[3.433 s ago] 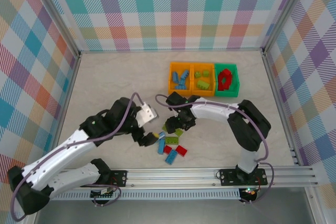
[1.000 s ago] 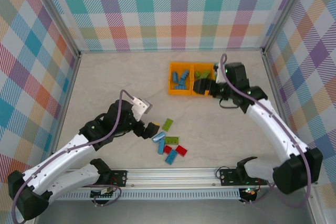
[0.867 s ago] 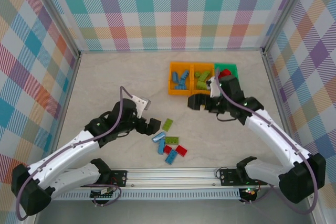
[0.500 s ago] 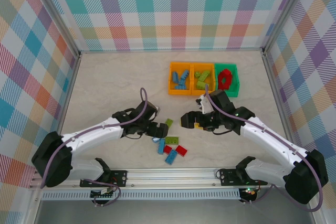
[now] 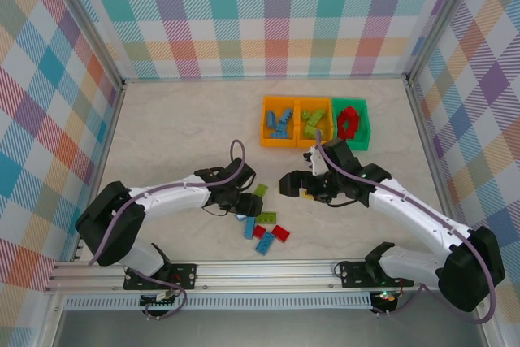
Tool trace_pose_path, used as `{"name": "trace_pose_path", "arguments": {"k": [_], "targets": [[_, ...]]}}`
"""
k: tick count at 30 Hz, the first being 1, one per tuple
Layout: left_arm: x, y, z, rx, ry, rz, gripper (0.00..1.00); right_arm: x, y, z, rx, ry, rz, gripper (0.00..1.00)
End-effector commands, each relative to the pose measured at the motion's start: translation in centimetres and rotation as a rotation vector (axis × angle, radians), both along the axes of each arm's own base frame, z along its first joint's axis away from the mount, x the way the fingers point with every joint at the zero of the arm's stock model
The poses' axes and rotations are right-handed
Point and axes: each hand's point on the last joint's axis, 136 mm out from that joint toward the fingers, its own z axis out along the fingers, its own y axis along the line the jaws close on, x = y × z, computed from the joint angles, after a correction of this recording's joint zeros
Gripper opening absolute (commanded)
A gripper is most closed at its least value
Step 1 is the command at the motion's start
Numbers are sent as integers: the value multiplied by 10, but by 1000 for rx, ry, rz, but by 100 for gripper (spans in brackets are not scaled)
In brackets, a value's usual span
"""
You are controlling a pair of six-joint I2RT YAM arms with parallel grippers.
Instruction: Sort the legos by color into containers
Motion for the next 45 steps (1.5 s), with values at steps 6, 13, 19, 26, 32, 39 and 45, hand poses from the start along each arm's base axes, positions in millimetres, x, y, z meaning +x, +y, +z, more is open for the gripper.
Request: {"name": "trace_pose_path", "arguments": {"k": [6,13,19,26,32,39,45], "targets": [[1,1,-19,54,1,-17,55,-1,0,3,3,-3,-10,100],[5,12,-28,119,-32,-14,43,-2,-2,4,-1,-1,-20,100],[10,9,-19,98,-66,-12,30,-1,0,7,6,1,-26,100],[24,5,36,24,-200,-4,17,-3,3,15,28,-9,-12,100],[64,-23,124,-117,-464,-14,14,5,-2,26,23,-72,-58,100],[184,-71,169,-139,-735,41,14,13,-11,33,14,-124,-124,100],[278,-103,161,-107,-836,98,13,14,-15,37,-4,-144,-136,100]]}}
